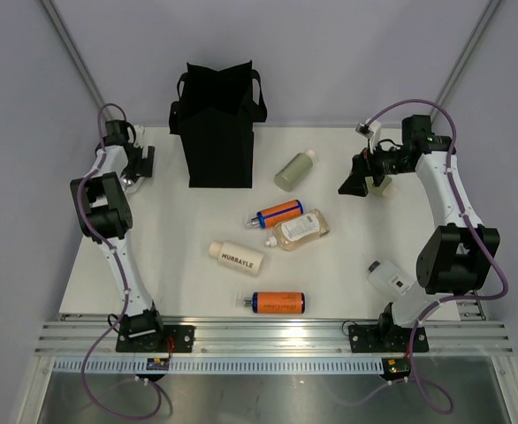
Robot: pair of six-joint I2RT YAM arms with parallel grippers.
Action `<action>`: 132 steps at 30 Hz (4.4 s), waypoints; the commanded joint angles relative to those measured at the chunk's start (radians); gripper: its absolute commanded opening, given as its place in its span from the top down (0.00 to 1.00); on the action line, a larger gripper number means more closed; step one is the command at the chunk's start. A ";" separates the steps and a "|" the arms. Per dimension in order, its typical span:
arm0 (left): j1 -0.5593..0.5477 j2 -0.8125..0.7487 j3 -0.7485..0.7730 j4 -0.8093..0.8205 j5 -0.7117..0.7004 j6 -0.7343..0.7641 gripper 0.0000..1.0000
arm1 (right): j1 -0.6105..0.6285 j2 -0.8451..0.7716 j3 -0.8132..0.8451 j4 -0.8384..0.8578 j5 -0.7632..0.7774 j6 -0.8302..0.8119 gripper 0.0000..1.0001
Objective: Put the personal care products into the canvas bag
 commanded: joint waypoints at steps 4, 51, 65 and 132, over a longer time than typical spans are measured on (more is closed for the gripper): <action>0.072 0.037 0.039 -0.046 0.196 -0.041 0.02 | 0.001 0.001 0.051 -0.011 -0.033 0.025 0.00; -0.043 0.004 0.102 -0.276 0.142 -0.544 1.00 | -0.001 -0.273 -0.236 0.070 -0.078 0.103 0.01; 0.061 -0.482 -0.505 0.271 0.509 -0.913 1.00 | -0.001 -0.375 -0.323 0.104 -0.107 0.155 0.01; -0.373 -0.320 0.326 0.282 0.487 -1.113 0.82 | -0.001 -0.324 -0.325 0.086 -0.152 0.120 0.02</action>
